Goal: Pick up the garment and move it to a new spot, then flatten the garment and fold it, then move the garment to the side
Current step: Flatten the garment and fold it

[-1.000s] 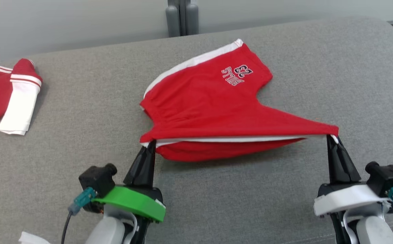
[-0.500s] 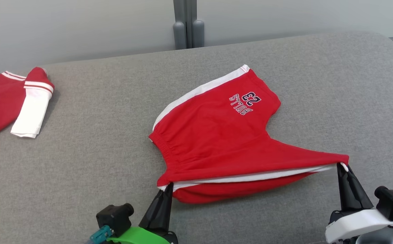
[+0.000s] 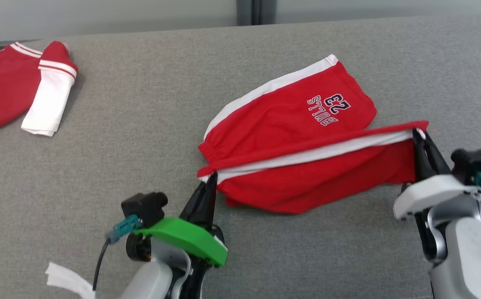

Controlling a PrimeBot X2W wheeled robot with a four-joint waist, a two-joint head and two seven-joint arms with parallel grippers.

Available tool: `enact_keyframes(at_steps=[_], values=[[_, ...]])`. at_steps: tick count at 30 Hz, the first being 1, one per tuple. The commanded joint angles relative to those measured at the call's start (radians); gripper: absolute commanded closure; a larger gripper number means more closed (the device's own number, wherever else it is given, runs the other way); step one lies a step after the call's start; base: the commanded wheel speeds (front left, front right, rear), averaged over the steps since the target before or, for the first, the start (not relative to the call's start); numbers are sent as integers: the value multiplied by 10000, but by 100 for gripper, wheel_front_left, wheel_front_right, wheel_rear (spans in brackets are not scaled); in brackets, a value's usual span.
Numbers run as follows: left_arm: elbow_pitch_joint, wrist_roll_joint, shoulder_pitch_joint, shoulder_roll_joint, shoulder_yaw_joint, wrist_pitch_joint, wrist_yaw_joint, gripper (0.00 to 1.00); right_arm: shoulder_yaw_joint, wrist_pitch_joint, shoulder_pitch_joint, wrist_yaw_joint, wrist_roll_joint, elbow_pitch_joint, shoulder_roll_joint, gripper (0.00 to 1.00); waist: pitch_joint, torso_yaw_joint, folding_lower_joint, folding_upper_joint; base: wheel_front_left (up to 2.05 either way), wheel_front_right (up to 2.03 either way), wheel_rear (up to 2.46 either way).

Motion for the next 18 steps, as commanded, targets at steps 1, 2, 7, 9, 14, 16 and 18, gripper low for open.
enact_keyframes(at_steps=[1,2,7,9,14,16,18], values=[[237,-143,-537,-22,72,44,119,100,20,154,-608,-18,-157,280,-77,100,561,487,0,-1,0,0,0],[462,-314,-886,-36,80,111,163,100,81,319,-1031,-18,-297,595,-222,100,700,582,0,-1,0,0,0],[1542,-1018,-2412,-88,-80,126,442,100,498,796,-2922,-18,-492,1951,-803,100,1289,943,0,-1,0,0,0],[1975,-1396,-2963,-93,-256,13,611,100,717,966,-3608,-18,-362,2599,-987,100,1481,1047,0,-1,0,0,0],[2821,-2378,-3997,-95,-972,-221,989,100,1341,1225,-5090,-18,-191,4131,-1383,100,1849,1233,0,-1,0,0,0],[3057,-2666,-4326,-94,-1255,-337,1076,100,1552,1288,-5561,-18,-134,4664,-1553,100,1956,1301,0,-1,0,0,0],[3254,-2924,-4612,-95,-1511,-471,1151,100,1760,1257,-5987,-18,-43,5138,-1656,100,2032,1353,0,-1,0,0,0]])
